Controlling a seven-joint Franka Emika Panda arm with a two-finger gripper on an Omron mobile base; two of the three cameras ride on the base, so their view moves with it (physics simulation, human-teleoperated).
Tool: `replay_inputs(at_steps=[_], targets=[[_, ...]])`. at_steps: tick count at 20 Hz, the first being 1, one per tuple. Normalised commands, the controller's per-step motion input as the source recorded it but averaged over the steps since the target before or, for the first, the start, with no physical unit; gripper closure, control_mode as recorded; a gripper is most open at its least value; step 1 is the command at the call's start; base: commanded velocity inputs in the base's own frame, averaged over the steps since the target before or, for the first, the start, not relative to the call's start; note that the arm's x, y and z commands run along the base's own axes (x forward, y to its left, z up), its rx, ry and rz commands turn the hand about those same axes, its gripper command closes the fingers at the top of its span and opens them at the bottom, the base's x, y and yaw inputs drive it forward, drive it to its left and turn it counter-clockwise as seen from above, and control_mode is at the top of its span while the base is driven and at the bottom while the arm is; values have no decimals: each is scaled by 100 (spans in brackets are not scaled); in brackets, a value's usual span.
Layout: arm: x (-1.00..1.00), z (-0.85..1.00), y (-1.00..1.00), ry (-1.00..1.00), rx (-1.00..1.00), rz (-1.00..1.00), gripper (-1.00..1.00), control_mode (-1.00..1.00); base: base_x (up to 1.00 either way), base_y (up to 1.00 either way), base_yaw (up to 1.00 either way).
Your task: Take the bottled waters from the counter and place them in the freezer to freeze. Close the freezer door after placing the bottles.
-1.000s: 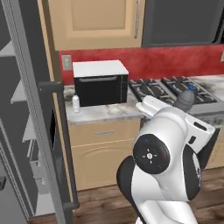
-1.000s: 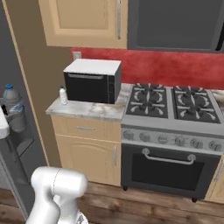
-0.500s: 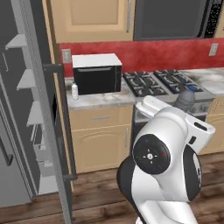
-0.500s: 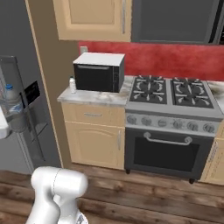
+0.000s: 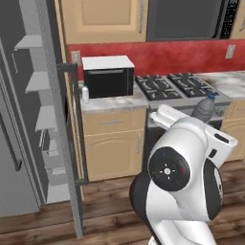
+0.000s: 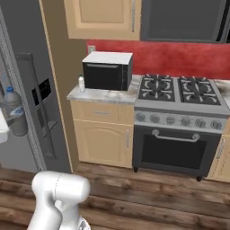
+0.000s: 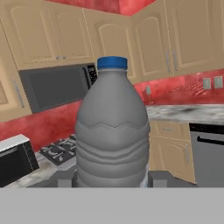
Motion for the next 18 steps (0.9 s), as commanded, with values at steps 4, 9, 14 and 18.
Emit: replay_inputs(at_steps=[4,9,14,18], targets=[[0,0,0,0,0,0,100,100,-12,76,-1],[0,0,0,0,0,0,100,100,-2,94,-3],[0,0,0,0,0,0,100,100,-1,97,-4],[0,0,0,0,0,0,100,100,0,100,-5]])
